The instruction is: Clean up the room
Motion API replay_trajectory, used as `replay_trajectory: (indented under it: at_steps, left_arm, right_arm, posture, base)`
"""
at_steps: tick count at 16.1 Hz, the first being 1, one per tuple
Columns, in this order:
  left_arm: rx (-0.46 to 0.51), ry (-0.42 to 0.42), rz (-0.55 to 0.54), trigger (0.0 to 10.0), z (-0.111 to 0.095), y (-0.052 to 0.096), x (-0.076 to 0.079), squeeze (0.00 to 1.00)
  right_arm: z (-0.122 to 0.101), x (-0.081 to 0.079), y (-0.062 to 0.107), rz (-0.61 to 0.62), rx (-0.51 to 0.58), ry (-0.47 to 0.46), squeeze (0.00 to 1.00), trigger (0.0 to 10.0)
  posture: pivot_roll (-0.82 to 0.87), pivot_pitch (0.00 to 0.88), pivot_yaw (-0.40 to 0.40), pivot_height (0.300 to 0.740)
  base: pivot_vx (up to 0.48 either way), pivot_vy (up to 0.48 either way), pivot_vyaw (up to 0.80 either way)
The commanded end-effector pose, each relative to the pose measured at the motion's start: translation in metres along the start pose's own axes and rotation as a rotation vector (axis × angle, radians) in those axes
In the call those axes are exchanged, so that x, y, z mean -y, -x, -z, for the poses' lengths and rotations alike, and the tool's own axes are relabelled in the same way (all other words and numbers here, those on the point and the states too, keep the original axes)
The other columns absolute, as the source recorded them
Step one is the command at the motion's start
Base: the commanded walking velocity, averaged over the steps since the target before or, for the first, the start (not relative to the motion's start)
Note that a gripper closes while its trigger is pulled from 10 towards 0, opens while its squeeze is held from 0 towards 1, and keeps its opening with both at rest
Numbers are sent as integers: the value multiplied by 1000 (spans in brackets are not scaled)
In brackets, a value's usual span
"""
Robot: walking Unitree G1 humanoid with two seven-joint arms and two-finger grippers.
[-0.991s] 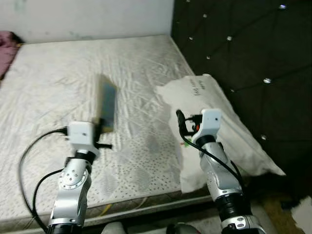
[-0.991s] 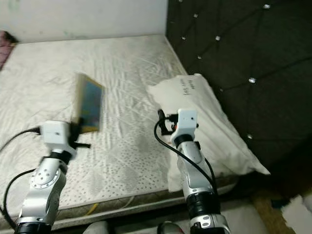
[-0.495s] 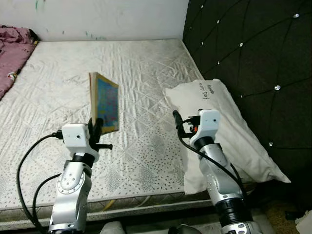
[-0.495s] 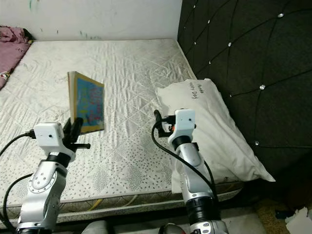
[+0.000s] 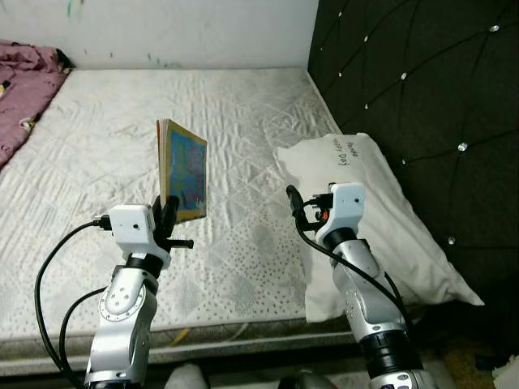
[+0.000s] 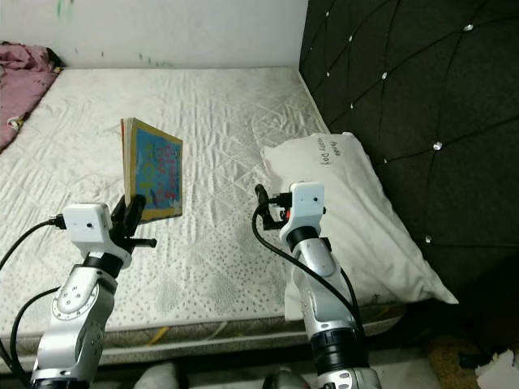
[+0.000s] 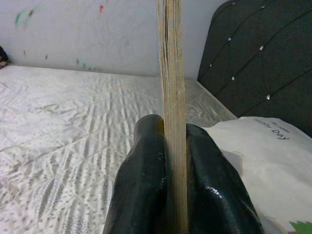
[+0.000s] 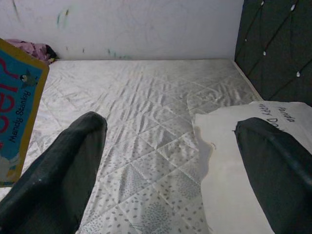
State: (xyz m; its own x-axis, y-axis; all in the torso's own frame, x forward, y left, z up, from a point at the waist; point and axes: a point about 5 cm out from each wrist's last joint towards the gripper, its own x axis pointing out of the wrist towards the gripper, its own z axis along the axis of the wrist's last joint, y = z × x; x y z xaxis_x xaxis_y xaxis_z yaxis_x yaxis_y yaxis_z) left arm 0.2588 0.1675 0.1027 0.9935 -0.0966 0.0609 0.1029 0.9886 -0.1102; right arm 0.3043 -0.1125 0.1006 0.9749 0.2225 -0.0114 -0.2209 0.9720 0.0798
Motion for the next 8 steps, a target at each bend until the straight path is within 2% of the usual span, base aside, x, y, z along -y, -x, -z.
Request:
replay_trajectory:
  at_steps: [1,8]
  left_arm:
    - [34,-16,1,10000,-9,-3,0,0]
    - [30,-25,-21,10000,-8,-5,-2,0]
  right_arm:
    - [-4,0,0,1,8,-1,0,10000]
    - [-4,0,-2,-6,4,-1,0,10000]
  posture:
    - [116,0,-25,672]
    - [113,0,-23,597]
  base:
    - [0,0,0]
    - [0,0,0]
